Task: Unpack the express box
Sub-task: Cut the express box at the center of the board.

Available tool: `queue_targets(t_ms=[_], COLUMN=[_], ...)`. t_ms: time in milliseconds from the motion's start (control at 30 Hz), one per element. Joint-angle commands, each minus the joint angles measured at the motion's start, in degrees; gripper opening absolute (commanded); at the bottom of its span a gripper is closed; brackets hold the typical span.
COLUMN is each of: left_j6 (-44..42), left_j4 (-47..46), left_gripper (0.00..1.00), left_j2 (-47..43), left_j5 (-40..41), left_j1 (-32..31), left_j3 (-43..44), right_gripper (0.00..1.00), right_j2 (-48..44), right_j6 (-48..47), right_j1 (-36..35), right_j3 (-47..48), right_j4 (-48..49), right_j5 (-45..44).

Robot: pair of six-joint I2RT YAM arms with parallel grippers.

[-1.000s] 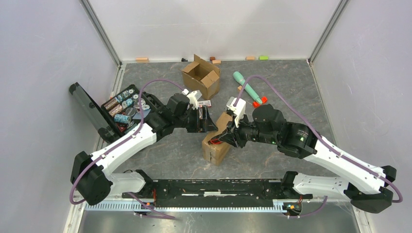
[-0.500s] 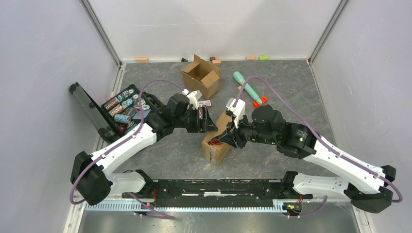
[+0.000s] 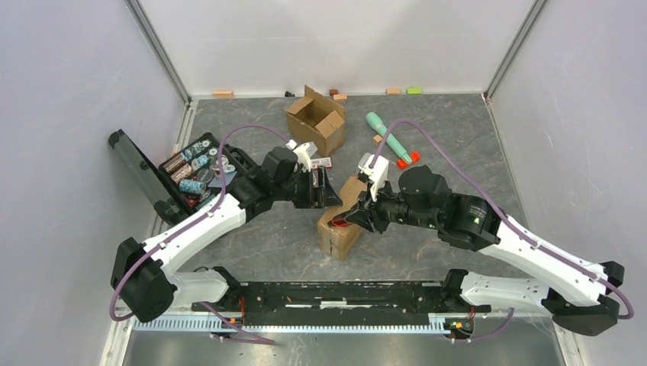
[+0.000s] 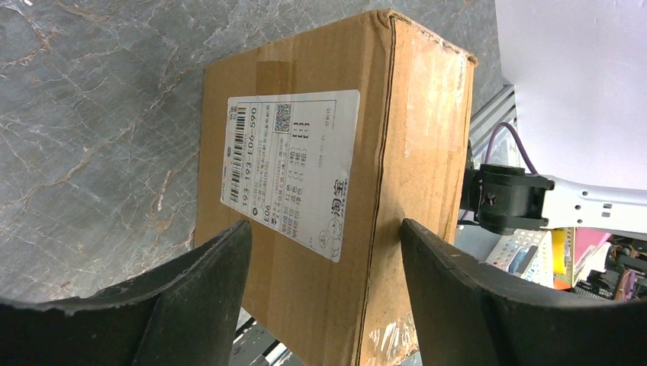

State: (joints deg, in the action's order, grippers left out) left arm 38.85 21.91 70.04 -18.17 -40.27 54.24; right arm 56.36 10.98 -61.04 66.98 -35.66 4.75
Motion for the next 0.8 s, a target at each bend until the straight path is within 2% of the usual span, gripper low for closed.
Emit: queue_targets(t_ms=[0, 267, 767], left_j6=[0.6, 0.48, 0.62], left_j4=[-0.58, -0.99, -1.08], left_gripper=[0.78, 0.79, 0.79], left_j2=[0.24, -0.05, 0.19], left_j5=[-0.57, -1.78, -1.82], left_j1=[-0.35, -0.33, -0.33], left_j3=[-0.87, -1.06, -1.24], right_gripper=[0.0, 0.0, 0.0], right_j2=[-1.49, -0.75, -0.59], right_j6=[0.99, 1.62, 2.21], right_j1=[-0.27, -0.22, -0.22], right_j3=[2.8, 0.96, -0.95], right_j4=[2.48, 5.16, 3.8], right_j5=[-2.31, -1.16, 0.5])
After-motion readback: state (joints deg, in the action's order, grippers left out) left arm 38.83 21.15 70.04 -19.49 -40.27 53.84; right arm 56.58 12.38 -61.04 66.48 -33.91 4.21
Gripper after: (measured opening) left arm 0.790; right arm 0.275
